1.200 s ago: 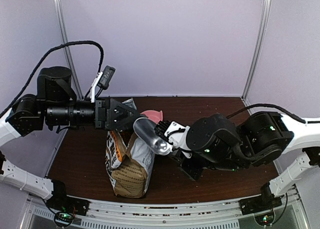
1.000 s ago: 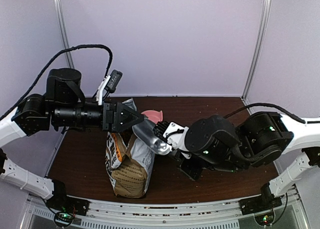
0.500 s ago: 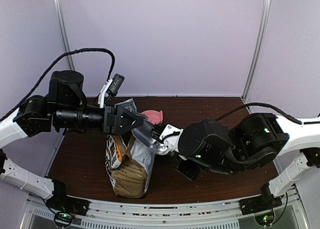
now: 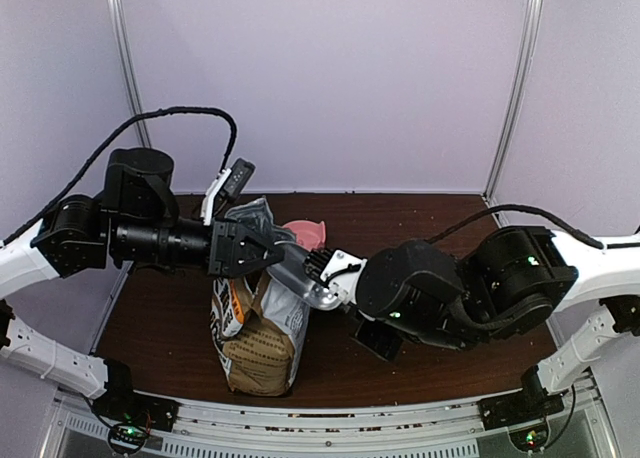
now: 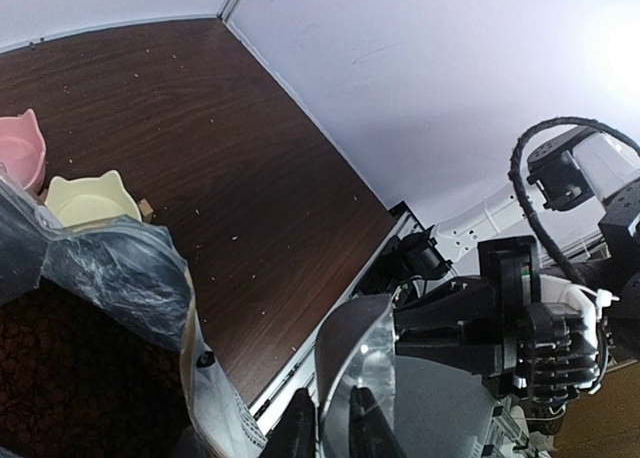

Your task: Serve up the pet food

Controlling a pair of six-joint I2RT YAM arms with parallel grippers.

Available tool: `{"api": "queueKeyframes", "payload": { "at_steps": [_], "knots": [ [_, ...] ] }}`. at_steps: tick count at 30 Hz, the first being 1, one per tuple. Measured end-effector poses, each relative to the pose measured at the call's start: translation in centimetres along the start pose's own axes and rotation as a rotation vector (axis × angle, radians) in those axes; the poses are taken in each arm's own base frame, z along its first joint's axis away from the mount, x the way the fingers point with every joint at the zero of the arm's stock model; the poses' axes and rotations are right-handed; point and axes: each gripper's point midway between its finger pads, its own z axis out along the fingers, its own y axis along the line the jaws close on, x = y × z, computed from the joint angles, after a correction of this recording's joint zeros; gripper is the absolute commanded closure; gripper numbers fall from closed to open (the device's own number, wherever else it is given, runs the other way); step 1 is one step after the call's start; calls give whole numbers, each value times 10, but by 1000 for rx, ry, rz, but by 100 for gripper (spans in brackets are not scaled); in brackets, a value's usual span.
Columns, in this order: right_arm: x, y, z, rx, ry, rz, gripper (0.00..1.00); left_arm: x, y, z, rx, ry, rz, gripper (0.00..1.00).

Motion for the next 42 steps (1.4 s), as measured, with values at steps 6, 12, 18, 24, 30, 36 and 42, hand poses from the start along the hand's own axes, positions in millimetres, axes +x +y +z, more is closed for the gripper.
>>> {"api": "queueKeyframes", "payload": {
  "at_steps": [6,12,18,24,30,36,42],
  "knots": [
    [3,1,2,11,17,-18,100,16,6,7,3,50,-20,87],
    [6,-1,2,25,25,-36,100,19,10,8,-9,59,-40,100],
    [6,-2,2,44,18,-47,74,21,13,8,2,34,-58,100],
    [9,-14,1,93,-42,-1,32,19,13,6,26,-10,-83,100],
    [-5,-42,-36,72,-221,170,14,2,11,-6,40,-115,-90,100],
    [-10,-80,-57,-40,-417,497,9,-7,10,-13,61,-183,-90,100],
    [-7,-90,-57,-229,-572,757,10,-11,9,-15,99,-226,-93,100]
  ]
}}
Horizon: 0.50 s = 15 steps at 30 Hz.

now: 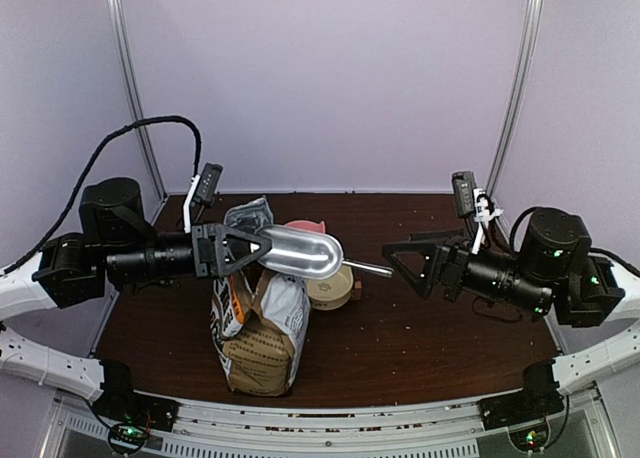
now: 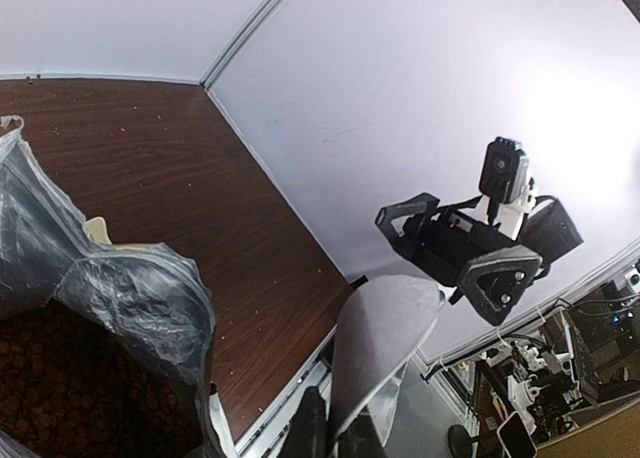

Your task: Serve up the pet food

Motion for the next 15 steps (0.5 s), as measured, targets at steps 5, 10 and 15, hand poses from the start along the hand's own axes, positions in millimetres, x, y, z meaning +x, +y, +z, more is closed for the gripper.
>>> {"api": "queueKeyframes", "payload": {
  "at_steps": [5,10,15],
  "knots": [
    [8,22,11,-142,3,108,19,-2,-5,0,31,-12,-7,100],
    [11,42,23,-234,18,162,37,-2,-7,0,40,-12,-13,100],
    [16,50,30,-260,42,179,49,-2,-7,0,40,-11,-15,100]
  ]
}}
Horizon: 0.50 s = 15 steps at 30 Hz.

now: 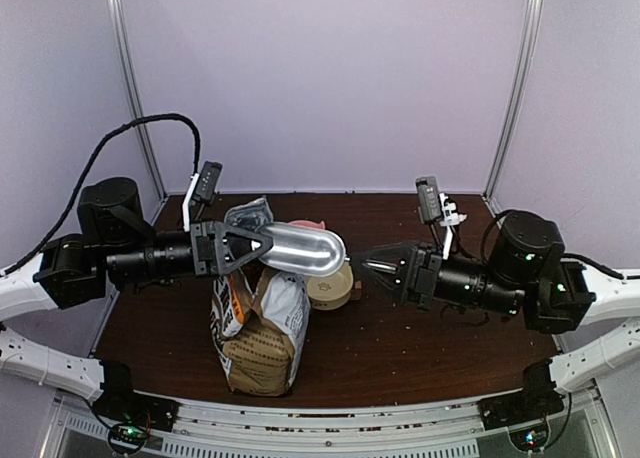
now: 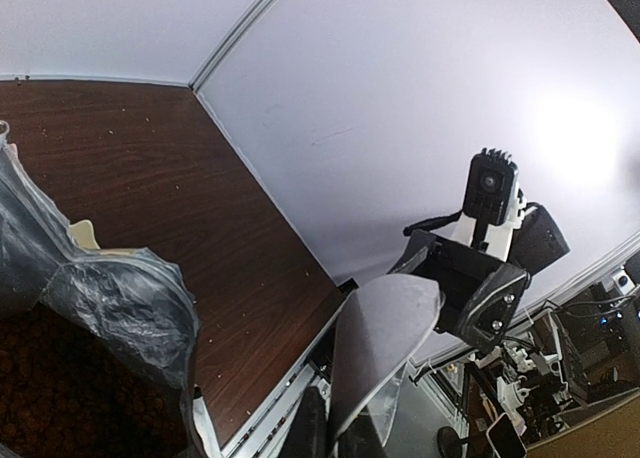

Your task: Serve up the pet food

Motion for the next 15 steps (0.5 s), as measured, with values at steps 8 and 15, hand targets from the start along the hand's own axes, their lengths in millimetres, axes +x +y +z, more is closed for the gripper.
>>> {"api": "queueKeyframes", "payload": {
  "at_steps": [8,15],
  "knots": [
    [-4,7,1,-28,-9,10,62,1,0,1,2,7,-3,100],
    [-5,12,8,-39,-1,18,71,0,-3,3,17,4,-6,100]
  ]
}}
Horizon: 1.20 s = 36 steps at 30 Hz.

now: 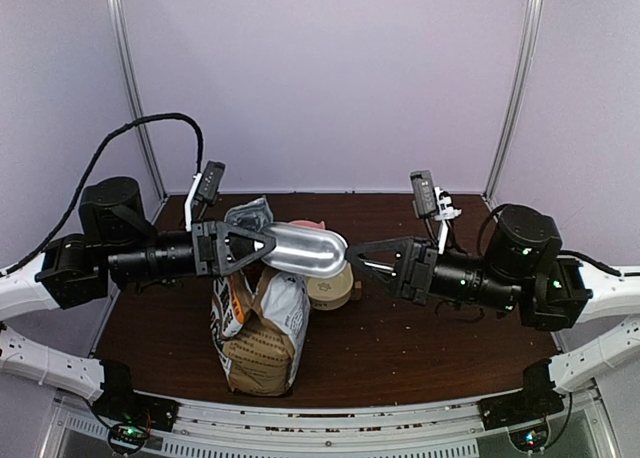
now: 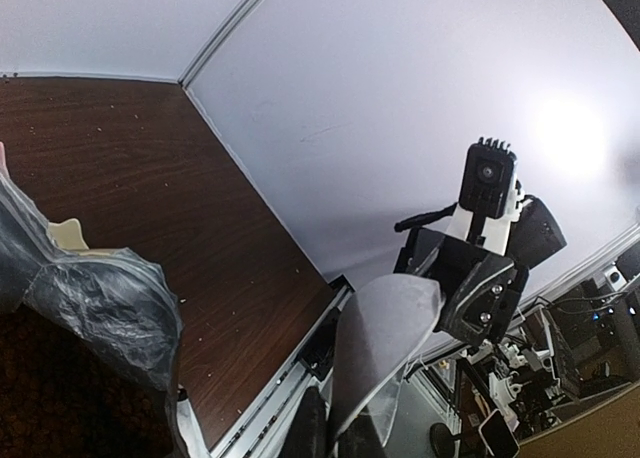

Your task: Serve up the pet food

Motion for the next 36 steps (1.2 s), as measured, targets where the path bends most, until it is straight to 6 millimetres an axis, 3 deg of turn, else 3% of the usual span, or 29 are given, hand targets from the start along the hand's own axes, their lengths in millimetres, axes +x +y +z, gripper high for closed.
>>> {"api": "queueKeyframes", "payload": {
  "at_steps": [13,29,30,36],
  "knots": [
    [1,0,0,-1,5,10,75,-1,-2,3,9,-4,-10,100],
    [-2,5,-3,-21,0,14,100,-2,-1,2,6,-7,-19,100],
    [-2,5,-3,-20,2,14,100,-1,0,2,3,-5,-19,98],
    [1,-6,-6,38,8,2,100,-5,12,-5,-105,3,26,41]
  ]
}}
